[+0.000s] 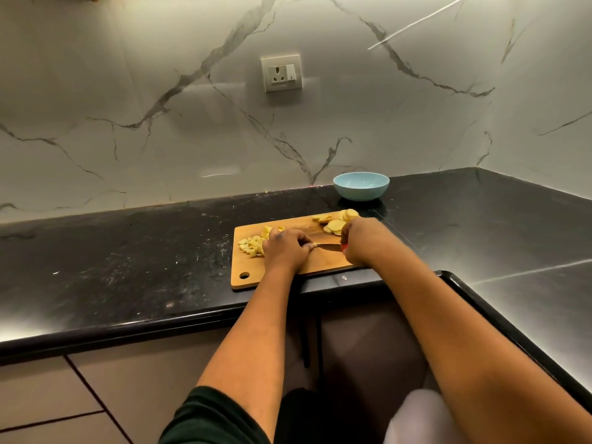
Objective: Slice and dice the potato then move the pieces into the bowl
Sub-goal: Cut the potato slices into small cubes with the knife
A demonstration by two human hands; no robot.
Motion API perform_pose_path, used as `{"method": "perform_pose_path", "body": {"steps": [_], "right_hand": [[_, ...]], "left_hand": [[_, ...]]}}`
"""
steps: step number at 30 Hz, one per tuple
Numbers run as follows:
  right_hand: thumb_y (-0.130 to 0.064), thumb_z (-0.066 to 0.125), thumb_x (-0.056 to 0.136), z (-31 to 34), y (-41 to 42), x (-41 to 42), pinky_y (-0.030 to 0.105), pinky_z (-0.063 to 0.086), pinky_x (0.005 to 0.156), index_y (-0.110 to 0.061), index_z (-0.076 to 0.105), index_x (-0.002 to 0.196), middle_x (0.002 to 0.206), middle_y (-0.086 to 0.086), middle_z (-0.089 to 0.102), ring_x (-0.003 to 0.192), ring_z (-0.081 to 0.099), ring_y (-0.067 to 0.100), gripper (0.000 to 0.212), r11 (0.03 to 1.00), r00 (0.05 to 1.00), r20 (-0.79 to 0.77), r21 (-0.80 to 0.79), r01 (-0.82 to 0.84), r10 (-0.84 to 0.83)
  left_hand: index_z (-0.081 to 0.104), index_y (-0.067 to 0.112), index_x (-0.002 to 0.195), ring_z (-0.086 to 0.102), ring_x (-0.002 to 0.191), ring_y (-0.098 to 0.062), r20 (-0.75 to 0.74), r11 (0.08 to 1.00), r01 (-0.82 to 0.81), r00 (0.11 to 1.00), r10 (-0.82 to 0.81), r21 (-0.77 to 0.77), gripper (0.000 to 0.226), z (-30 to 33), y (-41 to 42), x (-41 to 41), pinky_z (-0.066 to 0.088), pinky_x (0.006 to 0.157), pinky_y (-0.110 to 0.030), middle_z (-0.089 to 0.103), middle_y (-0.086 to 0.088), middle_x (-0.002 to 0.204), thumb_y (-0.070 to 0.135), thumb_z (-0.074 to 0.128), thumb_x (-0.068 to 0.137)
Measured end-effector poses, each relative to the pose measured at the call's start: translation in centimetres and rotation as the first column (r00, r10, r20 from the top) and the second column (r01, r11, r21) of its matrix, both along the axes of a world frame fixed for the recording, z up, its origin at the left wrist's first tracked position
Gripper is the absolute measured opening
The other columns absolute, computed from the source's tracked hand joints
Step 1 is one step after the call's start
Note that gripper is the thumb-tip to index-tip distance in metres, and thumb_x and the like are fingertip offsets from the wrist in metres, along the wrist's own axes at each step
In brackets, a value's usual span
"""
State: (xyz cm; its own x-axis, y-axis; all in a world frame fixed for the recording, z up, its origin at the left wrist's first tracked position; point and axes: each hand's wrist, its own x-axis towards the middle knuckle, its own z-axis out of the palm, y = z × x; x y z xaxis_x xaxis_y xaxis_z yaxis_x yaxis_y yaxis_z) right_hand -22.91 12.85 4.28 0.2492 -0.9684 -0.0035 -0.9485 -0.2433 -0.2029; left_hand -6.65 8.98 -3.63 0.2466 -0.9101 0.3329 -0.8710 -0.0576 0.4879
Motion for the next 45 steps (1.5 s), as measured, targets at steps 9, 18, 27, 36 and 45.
{"method": "perform_pose_path", "body": {"steps": [9, 18, 27, 36, 45], "right_hand": [[-0.012, 0.064, 0.090, 0.3, 0.7, -0.1, 0.035, 0.053, 0.093, -0.016, 0.059, 0.125, 0.118, 0.007, 0.060, 0.103, 0.059, 0.023, 0.036, 0.998, 0.997, 0.074, -0.059, 0.005, 0.000], [-0.018, 0.062, 0.093, -3.1, 1.2, 0.1, 0.027, 0.051, 0.078, -0.022, 0.061, 0.120, 0.112, 0.006, 0.062, 0.092, 0.054, 0.018, 0.028, 0.992, 0.956, 0.294, -0.125, 0.022, 0.016], [-0.017, 0.062, 0.093, -2.5, 1.1, 0.6, 0.026, 0.049, 0.078, -0.020, 0.062, 0.121, 0.111, 0.006, 0.063, 0.090, 0.053, 0.017, 0.028, 0.996, 0.981, 0.190, -0.084, -0.007, 0.023], [-0.006, 0.064, 0.086, 3.1, 0.7, 1.6, 0.033, 0.051, 0.088, -0.006, 0.060, 0.117, 0.093, 0.007, 0.057, 0.090, 0.055, 0.022, 0.031, 0.996, 0.989, -0.131, -0.042, -0.075, 0.069], [-0.017, 0.062, 0.094, 1.6, -0.8, -1.7, 0.018, 0.041, 0.054, -0.014, 0.064, 0.114, 0.077, -0.001, 0.056, 0.067, 0.050, 0.010, 0.021, 0.999, 0.981, 0.191, 0.016, -0.036, 0.033]], "left_hand": [[0.072, 0.031, 0.100, 0.047, 0.117, -0.021, -0.063, 1.000, 0.004, 0.998, -0.005, -0.010, 0.014, -0.4, -0.3, 0.4, 0.035, 0.099, -0.042, 0.067, 0.005, 0.111, 0.037, 0.063, 0.092], [0.057, 0.028, 0.099, 0.051, 0.108, -0.021, -0.048, 0.999, -0.026, 0.999, 0.024, -0.028, 0.009, -0.4, -0.2, 0.4, 0.037, 0.096, -0.041, 0.064, 0.001, 0.104, 0.031, 0.061, 0.091], [0.058, 0.025, 0.107, 0.050, 0.110, -0.022, -0.011, 0.998, -0.029, 1.000, 0.028, -0.057, 0.017, -0.6, -0.4, 0.3, 0.038, 0.096, -0.042, 0.064, -0.001, 0.106, 0.032, 0.063, 0.092], [0.057, 0.025, 0.108, 0.049, 0.111, -0.022, 0.012, 0.997, -0.028, 1.000, 0.028, -0.068, 0.015, -0.5, 0.1, 0.0, 0.037, 0.094, -0.042, 0.064, -0.001, 0.105, 0.031, 0.060, 0.094], [0.061, 0.022, 0.102, 0.046, 0.109, -0.022, -0.011, 0.996, -0.008, 1.000, 0.007, -0.084, 0.015, -0.1, 0.9, 0.0, 0.036, 0.092, -0.040, 0.062, -0.002, 0.100, 0.022, 0.052, 0.090]]}}
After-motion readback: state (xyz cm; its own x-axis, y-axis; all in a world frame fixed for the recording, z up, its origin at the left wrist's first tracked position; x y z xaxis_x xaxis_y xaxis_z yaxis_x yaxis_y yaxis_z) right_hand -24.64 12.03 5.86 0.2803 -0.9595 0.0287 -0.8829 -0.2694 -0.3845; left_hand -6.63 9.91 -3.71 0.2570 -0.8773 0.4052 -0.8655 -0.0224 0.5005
